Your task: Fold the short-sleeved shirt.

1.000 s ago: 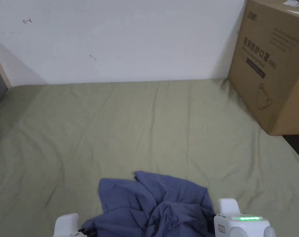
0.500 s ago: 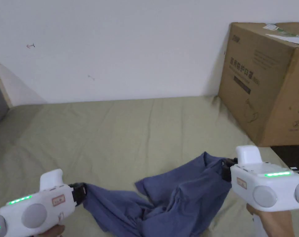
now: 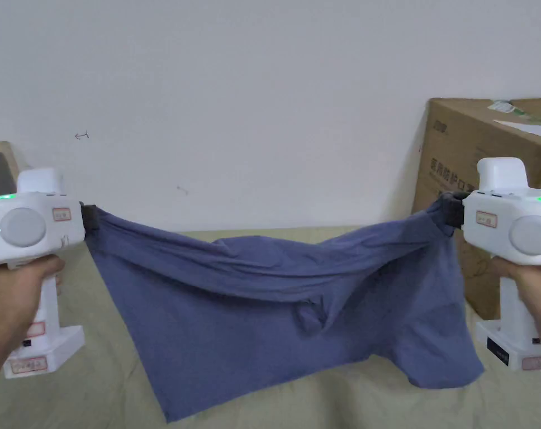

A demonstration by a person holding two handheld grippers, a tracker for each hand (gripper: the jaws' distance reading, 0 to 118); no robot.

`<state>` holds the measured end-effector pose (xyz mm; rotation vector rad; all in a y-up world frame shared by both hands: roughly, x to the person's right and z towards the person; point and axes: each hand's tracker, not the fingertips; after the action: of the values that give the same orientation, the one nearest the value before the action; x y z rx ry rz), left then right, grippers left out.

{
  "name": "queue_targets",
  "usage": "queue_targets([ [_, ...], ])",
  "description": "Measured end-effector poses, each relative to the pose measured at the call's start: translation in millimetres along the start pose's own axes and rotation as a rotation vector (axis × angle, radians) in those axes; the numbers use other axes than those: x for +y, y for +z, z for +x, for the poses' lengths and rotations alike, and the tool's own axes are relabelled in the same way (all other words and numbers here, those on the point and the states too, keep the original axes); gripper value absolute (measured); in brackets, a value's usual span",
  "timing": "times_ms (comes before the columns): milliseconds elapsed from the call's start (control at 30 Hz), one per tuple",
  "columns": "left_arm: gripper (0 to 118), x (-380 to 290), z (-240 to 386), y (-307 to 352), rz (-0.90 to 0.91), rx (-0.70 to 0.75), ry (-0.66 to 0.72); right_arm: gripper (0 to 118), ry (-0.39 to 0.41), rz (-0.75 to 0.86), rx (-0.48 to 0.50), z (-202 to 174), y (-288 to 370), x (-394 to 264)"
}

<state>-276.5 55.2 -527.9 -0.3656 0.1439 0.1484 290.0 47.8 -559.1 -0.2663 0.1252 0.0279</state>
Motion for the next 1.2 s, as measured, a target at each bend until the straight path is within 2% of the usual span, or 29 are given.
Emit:
queue_targets([
  [200,5,36.5,-7.3,-33.4,0.044,0.042,0.029,9,0.008,0.026,-0.022,-2.0,-31.9,22.7],
  [400,5,24.6,-21.9,-71.8,0.025,0.090,0.011,9,-0.005,0.012,-0.024,-12.0,-63.5,2.0],
  [833,5,-83.4,-51.5,-102.7,-0.129,0.142,-0.032,9,-0.001,-0.128,-0.010,-36.6,-107.8,-106.3],
  [1033,5,-136.4,-63.3,-82.5,-0.220,0.127,-0.044,9,-0.035,-0.214,-0.013,-36.8,-91.5,-156.1],
  [1200,5,-188.4,-70.2,-48.6,-0.294,0.131,-0.074,10,-0.104,-0.268,-0.014,-32.9,-51.3,-201.1],
])
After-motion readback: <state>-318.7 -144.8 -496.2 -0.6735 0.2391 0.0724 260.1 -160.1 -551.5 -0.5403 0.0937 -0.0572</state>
